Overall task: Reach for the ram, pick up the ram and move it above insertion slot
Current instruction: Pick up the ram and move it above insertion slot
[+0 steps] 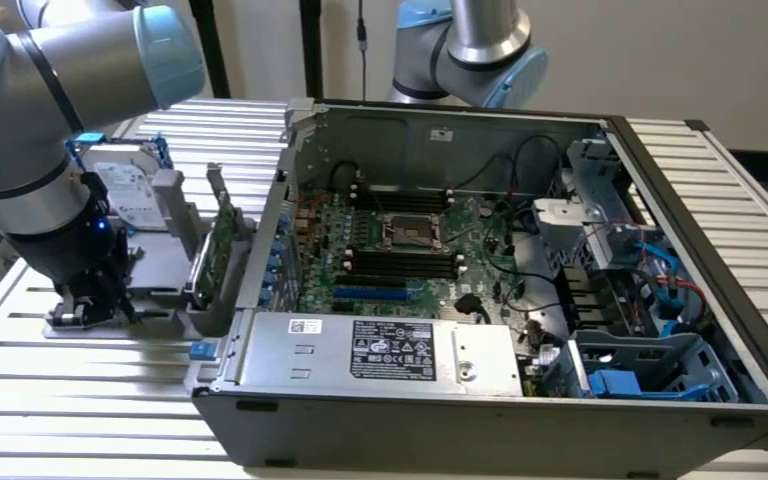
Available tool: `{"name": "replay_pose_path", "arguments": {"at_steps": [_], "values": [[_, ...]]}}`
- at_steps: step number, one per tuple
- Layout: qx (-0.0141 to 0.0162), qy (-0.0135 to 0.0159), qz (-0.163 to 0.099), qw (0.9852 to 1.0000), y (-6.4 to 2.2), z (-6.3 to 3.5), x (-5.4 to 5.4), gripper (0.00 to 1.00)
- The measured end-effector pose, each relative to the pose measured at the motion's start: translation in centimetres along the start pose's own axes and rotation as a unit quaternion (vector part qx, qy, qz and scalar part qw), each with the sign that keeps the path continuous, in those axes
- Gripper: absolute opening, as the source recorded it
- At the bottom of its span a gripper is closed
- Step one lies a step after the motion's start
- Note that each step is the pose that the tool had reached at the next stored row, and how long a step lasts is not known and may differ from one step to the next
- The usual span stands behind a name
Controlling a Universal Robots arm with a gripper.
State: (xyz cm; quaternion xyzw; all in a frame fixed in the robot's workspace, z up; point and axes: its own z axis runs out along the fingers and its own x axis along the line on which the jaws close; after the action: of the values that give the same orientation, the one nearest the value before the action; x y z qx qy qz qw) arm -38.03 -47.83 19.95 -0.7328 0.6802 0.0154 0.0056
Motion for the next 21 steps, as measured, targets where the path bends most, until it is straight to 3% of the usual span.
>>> {"name": "replay_pose_path", "arguments": {"at_steps": [7,10,14,21], "values": [[-0.0014,-0.0002,0.000,1.0000,-0.03,-0.05,0.0,0.13],[-0.0029,-0.0003,0.000,1.0000,-0.07,-0.50,0.0,0.13],[-0.0049,-0.0004,0.000,1.0000,-0.15,-1.82,0.0,0.13],[-0.0055,-0.0005,0.000,1.0000,-0.46,-5.02,-0.1,0.13]]}}
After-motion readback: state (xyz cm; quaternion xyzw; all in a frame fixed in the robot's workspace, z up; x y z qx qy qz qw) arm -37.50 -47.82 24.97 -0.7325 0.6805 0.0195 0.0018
